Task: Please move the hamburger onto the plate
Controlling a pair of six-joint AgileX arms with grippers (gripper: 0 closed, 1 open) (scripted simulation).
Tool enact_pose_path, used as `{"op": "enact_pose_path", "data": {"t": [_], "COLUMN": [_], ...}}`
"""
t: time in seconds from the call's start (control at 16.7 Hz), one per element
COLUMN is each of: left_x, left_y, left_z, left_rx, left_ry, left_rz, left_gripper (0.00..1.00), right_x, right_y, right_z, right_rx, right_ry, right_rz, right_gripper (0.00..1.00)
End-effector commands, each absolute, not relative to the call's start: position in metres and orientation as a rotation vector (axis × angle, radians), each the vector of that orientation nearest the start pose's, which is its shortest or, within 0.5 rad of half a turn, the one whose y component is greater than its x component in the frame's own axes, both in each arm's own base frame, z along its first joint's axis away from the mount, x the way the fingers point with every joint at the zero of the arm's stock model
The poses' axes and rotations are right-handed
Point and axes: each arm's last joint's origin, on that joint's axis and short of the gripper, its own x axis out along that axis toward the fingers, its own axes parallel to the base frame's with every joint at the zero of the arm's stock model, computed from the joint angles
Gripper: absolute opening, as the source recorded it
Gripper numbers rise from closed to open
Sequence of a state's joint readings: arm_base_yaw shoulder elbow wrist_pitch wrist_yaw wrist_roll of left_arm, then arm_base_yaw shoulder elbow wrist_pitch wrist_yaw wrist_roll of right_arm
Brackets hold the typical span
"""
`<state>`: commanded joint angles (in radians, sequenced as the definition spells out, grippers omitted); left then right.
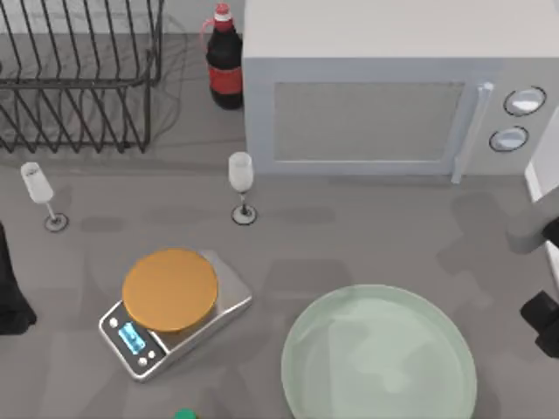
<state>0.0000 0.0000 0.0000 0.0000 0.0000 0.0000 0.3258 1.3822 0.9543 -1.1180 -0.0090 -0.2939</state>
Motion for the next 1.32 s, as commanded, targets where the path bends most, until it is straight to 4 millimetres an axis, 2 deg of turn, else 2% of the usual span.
{"op": "enact_pose_path", "data": {"t": [0.3, 0.6, 0.78, 0.96, 1.32], "left_x": [0.106, 0.106, 0.106, 0.106, 0.106], "left_y": [-0.001, -0.001, -0.001, -0.001, -0.001], "left_z": [0.160, 0.160, 0.160, 0.160, 0.160], "left_rx": [0.000, 0.000, 0.000, 0.000, 0.000], "left_ry": [0.000, 0.000, 0.000, 0.000, 0.000], "left_rz": [0.000, 0.000, 0.000, 0.000, 0.000], "left_gripper": [1.00, 1.00, 1.00, 1.00, 1.00], "right_x": [0.217, 0.217, 0.213, 0.208, 0.203], "right_y": [0.095, 0.133, 0.158, 0.178, 0.203], "right_z": [0.217, 0.217, 0.208, 0.196, 0.181], "right_rx": [-0.414, -0.189, 0.022, 0.266, 0.767], "right_ry": [1.491, 1.538, 1.599, 1.629, 1.497], "right_rz": [0.434, 0.225, -0.013, -0.328, -0.935], "right_gripper": [0.00, 0.00, 0.00, 0.00, 0.00]}}
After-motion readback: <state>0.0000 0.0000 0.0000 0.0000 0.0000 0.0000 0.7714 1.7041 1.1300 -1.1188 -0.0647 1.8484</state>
